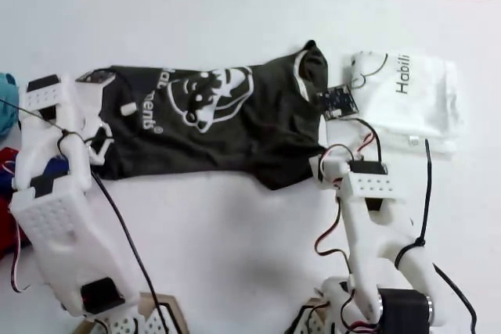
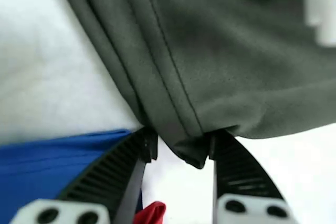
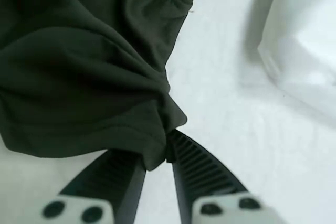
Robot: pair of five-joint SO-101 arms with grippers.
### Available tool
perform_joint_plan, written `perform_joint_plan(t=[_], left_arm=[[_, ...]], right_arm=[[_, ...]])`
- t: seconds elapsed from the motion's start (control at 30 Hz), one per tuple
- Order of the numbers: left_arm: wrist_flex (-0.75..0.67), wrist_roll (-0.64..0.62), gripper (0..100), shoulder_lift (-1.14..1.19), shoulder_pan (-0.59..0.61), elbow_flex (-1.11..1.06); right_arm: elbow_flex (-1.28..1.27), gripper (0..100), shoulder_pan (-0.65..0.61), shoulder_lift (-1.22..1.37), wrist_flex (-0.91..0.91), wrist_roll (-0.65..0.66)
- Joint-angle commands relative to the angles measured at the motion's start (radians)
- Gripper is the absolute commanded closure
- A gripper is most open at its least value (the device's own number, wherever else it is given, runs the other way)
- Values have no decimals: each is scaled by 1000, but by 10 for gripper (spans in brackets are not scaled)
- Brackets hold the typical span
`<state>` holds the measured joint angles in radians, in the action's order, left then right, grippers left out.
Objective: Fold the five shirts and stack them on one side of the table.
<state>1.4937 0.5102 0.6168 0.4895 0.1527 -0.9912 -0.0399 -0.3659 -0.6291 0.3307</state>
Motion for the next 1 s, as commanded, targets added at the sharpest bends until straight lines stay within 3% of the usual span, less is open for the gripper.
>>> perform_joint_plan(t=[0.0,0.1,0.33,0.5,0.67,0.97], left_arm=[[-20,-3,846,31,-3,13],[-20,-3,989,28,-3,13],[14,-3,974,20,-8,24],[146,-3,974,-124,-52,120],[264,-3,974,-358,-133,213],[270,-87,974,-707,-149,214]], right_arm=[[8,978,-1,-44,10,-6],[8,978,-1,-44,10,-6],[5,978,-1,-44,10,-6],[-3,978,10,-94,-2,-15],[48,978,-7,-306,-74,-5],[178,978,-13,-754,-140,-12]])
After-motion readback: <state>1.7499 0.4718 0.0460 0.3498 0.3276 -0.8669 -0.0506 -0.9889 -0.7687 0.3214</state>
